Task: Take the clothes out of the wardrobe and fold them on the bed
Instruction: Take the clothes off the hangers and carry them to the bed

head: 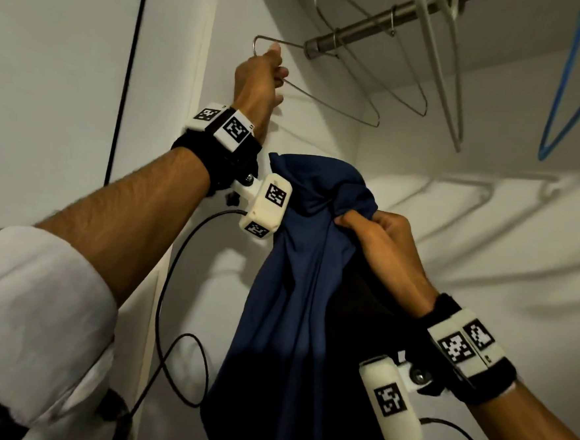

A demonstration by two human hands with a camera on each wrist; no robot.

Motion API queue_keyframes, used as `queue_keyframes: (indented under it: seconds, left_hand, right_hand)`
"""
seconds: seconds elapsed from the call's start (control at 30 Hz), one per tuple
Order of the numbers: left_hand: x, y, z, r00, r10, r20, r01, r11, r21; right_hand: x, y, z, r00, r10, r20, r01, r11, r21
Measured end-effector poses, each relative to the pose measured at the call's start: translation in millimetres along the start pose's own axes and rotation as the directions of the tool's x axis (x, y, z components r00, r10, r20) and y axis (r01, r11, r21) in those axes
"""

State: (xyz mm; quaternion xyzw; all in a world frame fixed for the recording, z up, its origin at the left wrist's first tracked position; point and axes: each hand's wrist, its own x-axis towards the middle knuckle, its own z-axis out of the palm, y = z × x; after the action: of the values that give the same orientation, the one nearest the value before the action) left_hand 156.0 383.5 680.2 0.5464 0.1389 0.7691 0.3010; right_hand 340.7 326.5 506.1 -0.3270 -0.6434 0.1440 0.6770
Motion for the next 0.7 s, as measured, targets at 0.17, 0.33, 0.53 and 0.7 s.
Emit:
queue_keyframes:
  seconds: [0.17, 0.33, 0.53, 0.7]
  left_hand:
    - [-45, -18, -19, 1.0, -0.025, -0.002, 0.025, 1.0, -0.016]
    - [-162, -78, -54, 0.98, -0.112, 0.164, 0.12, 0.992, -0.036]
    - [-356, -156, -110, 0.651, -0.481, 0.587, 0.487, 0.858, 0.164]
    - [-493, -214, -122, 0.351, -0.656, 0.668, 0.446, 0.744, 0.497]
  right_hand:
    - [-12, 6, -9, 0.999, 0.033, -0.017, -0.033, 0.999, 0.0]
    - [-33, 17, -15, 0.995, 0.1, 0.008, -0.099, 0.991, -0.086]
    - [-73, -1, -26, 0.974, 0.213, -0.071, -0.223, 0.95, -0.217]
    - [-121, -45, -34, 0.958, 0.257, -0.126, -0.279, 0.939, -0.203]
